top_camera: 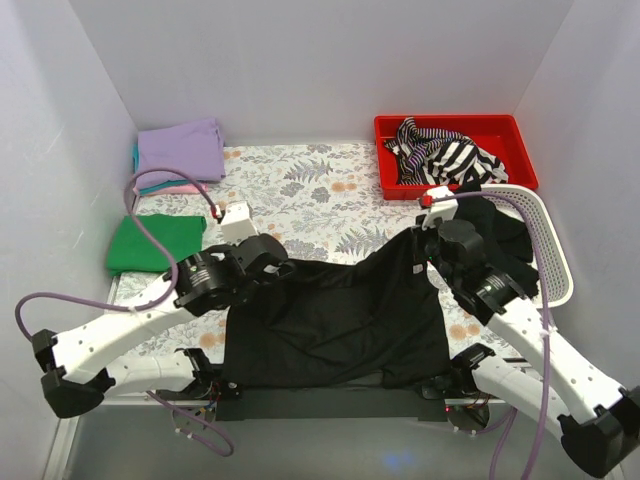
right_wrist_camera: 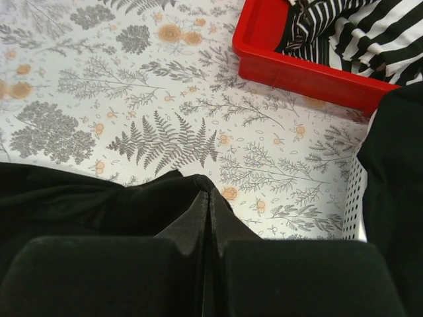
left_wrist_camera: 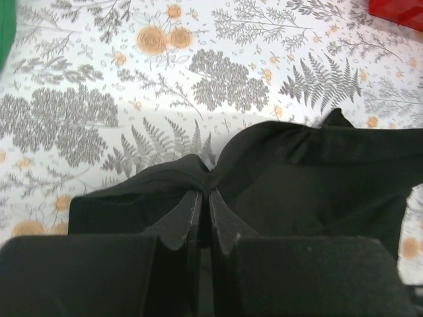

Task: Fold and stack the t-shirts
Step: Flatten the tshirt out

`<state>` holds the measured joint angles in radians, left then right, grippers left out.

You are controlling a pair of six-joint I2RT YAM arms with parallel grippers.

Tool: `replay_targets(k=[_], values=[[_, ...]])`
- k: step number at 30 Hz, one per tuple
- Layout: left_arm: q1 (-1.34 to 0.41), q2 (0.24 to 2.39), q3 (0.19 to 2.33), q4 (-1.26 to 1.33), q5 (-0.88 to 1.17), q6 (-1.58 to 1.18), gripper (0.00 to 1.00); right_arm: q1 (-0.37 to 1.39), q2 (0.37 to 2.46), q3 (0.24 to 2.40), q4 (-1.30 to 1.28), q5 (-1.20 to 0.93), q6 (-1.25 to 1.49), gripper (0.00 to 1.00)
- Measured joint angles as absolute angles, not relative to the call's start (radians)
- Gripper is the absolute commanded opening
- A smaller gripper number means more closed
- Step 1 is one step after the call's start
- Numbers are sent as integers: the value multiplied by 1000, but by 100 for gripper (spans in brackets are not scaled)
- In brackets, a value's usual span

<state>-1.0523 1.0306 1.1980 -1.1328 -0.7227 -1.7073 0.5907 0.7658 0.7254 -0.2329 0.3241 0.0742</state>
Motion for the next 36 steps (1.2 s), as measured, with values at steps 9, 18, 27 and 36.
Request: replay_targets(k=[9,18,27,36], values=[[-710,1338,1075,-706,-606,-1460,0,591,1008,734,-85,348,14,1],[-311,1607,1330,-553,-388,-1270,0,562,1256,924,-44,402,-59,1],[-121,1823,1819,-601,-204,-1139,0,501,1532,1359,-94,382,-99,1],[-38,2014,2400,-669,14,-1087,0,484,1735,1908,-216,344,-181,1]])
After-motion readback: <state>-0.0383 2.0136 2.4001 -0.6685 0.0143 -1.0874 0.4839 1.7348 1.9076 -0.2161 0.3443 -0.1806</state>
